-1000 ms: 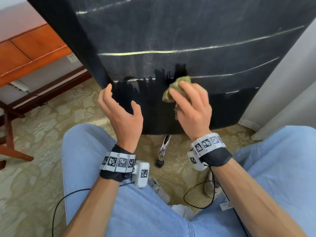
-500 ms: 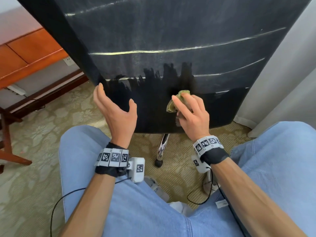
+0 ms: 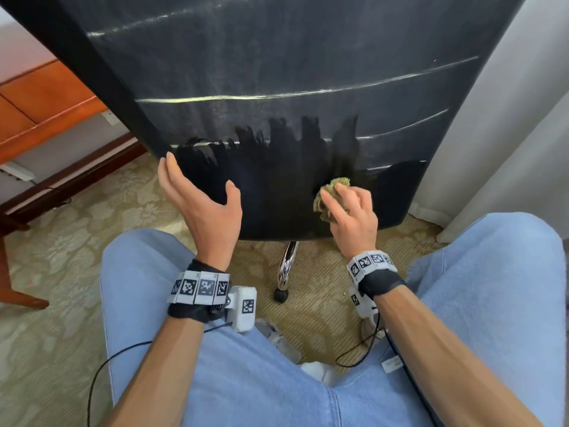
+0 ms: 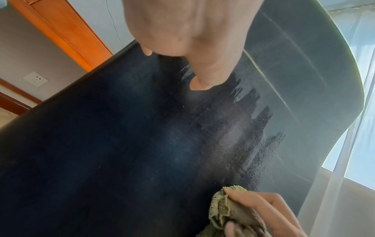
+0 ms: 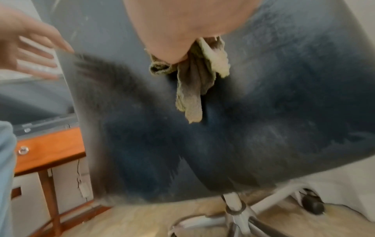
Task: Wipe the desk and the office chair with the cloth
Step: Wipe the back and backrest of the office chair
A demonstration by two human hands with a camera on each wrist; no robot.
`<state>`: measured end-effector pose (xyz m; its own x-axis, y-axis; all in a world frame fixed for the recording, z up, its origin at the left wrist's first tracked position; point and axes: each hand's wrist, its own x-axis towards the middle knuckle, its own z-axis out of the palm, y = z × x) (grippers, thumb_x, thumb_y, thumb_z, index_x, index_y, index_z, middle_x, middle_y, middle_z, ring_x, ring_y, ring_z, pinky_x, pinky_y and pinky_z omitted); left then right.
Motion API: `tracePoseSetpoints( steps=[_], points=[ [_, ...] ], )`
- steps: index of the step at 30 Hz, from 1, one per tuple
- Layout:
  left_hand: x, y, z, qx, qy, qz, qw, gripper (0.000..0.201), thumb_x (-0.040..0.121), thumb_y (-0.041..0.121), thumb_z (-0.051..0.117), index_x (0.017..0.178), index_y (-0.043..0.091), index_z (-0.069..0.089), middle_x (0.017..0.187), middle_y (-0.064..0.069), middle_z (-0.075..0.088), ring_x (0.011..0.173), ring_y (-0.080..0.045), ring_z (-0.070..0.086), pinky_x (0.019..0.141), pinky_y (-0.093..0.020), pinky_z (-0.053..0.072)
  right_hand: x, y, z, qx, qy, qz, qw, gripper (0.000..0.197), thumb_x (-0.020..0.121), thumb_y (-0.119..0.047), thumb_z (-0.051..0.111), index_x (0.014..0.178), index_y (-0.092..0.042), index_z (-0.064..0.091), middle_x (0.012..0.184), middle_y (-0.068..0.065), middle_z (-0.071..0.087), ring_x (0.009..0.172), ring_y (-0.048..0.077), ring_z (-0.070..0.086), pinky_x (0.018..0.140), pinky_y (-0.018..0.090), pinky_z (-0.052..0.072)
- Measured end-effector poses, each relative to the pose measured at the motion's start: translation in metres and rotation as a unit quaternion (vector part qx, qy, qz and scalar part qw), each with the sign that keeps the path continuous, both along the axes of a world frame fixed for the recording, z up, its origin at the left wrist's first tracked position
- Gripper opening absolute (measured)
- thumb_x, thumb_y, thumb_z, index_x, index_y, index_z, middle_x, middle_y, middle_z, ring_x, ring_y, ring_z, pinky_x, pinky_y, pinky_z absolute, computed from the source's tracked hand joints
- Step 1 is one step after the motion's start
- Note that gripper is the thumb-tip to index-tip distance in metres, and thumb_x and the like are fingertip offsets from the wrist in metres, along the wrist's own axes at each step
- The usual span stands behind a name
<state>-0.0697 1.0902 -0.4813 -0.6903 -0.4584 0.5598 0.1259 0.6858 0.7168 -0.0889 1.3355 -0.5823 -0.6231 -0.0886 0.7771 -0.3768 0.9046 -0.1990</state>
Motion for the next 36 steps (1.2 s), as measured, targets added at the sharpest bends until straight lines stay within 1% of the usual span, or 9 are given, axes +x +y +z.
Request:
tracePoseSetpoints(
  steps=[3, 7, 11, 15, 19, 22, 26, 31, 36],
  points=[
    [0.001, -0.001, -0.003, 0.006, -0.023, 0.005, 1.000, 0.095, 0.086, 0.030, 0.075, 0.160, 0.010, 0.020, 0.164, -0.009, 0.019, 0.150, -0.024, 0.030, 0.116, -0.045, 0.044, 0.001, 0.001, 0.006, -0.002, -0.012, 0.019, 1.000, 0.045, 0.076, 0.002, 0.079, 0.118, -0.014, 0.075, 0.124, 0.009, 0.064, 0.109, 0.030, 0.055, 0.068, 0.039, 0.059],
    [-0.001, 0.002, -0.005, 0.030, -0.059, -0.014, 0.998, 0.097, 0.085, 0.031, 0.077, 0.160, 0.012, 0.018, 0.160, -0.009, 0.022, 0.149, -0.024, 0.030, 0.117, -0.045, 0.043, -0.008, 0.006, 0.062, -0.061, 0.141, 0.043, 0.987, 0.037, 0.085, 0.005, 0.073, 0.117, -0.012, 0.076, 0.126, 0.007, 0.056, 0.109, 0.031, 0.055, 0.093, 0.027, 0.050],
    [-0.002, 0.009, -0.007, 0.032, -0.078, -0.022, 0.996, 0.100, 0.086, 0.030, 0.078, 0.161, 0.015, 0.015, 0.161, -0.006, 0.019, 0.148, -0.021, 0.030, 0.116, -0.031, 0.038, -0.024, 0.024, 0.104, -0.115, 0.227, -0.011, 0.967, 0.035, 0.089, 0.007, 0.065, 0.119, -0.008, 0.075, 0.126, 0.010, 0.057, 0.112, 0.031, 0.054, 0.108, 0.024, 0.039],
    [-0.005, 0.010, -0.010, 0.024, -0.080, -0.018, 0.996, 0.103, 0.084, 0.031, 0.080, 0.161, 0.016, 0.013, 0.163, -0.007, 0.016, 0.147, -0.020, 0.030, 0.111, -0.025, 0.036, -0.022, 0.027, 0.067, -0.100, 0.178, -0.025, 0.979, 0.035, 0.092, 0.005, 0.063, 0.121, -0.010, 0.075, 0.121, 0.015, 0.066, 0.110, 0.030, 0.056, 0.107, 0.021, 0.040],
    [-0.005, 0.011, -0.010, 0.024, -0.078, -0.021, 0.996, 0.104, 0.084, 0.032, 0.079, 0.161, 0.015, 0.013, 0.162, -0.006, 0.016, 0.148, -0.021, 0.030, 0.114, -0.030, 0.039, -0.008, 0.021, 0.021, -0.088, 0.081, 0.001, 0.993, 0.038, 0.094, 0.001, 0.060, 0.127, -0.013, 0.072, 0.126, 0.011, 0.065, 0.110, 0.029, 0.058, 0.100, 0.027, 0.048],
    [-0.004, 0.012, -0.009, 0.027, -0.083, -0.016, 0.996, 0.104, 0.084, 0.032, 0.079, 0.162, 0.014, 0.012, 0.162, -0.007, 0.016, 0.148, -0.023, 0.030, 0.116, -0.036, 0.041, -0.001, 0.022, 0.021, -0.083, 0.027, 0.020, 0.996, 0.042, 0.089, 0.000, 0.063, 0.129, -0.012, 0.071, 0.126, 0.013, 0.066, 0.112, 0.029, 0.055, 0.095, 0.031, 0.051],
    [-0.003, 0.019, -0.009, 0.053, -0.088, -0.013, 0.995, 0.097, 0.083, 0.033, 0.080, 0.157, 0.010, 0.021, 0.155, -0.009, 0.025, 0.145, -0.023, 0.033, 0.116, -0.045, 0.043, 0.002, 0.031, 0.057, -0.087, 0.092, 0.027, 0.992, 0.033, 0.097, 0.000, 0.056, 0.122, -0.009, 0.075, 0.122, 0.017, 0.067, 0.112, 0.033, 0.057, 0.098, 0.030, 0.050],
    [-0.005, 0.030, -0.013, 0.055, -0.111, -0.021, 0.992, 0.097, 0.081, 0.034, 0.083, 0.153, 0.009, 0.023, 0.152, -0.007, 0.025, 0.139, -0.018, 0.033, 0.109, -0.027, 0.041, -0.018, 0.055, 0.108, -0.140, 0.204, -0.028, 0.969, 0.045, 0.083, 0.014, 0.061, 0.120, -0.008, 0.075, 0.120, 0.018, 0.067, 0.109, 0.034, 0.058, 0.099, 0.035, 0.051],
    [-0.010, 0.028, -0.016, 0.069, -0.095, -0.017, 0.993, 0.099, 0.077, 0.041, 0.081, 0.151, 0.008, 0.025, 0.149, -0.009, 0.027, 0.138, -0.023, 0.036, 0.115, -0.044, 0.044, -0.016, 0.053, 0.055, -0.095, 0.129, -0.027, 0.987, 0.047, 0.086, 0.009, 0.062, 0.126, -0.012, 0.073, 0.123, 0.013, 0.067, 0.108, 0.032, 0.058, 0.096, 0.033, 0.053]
  ],
)
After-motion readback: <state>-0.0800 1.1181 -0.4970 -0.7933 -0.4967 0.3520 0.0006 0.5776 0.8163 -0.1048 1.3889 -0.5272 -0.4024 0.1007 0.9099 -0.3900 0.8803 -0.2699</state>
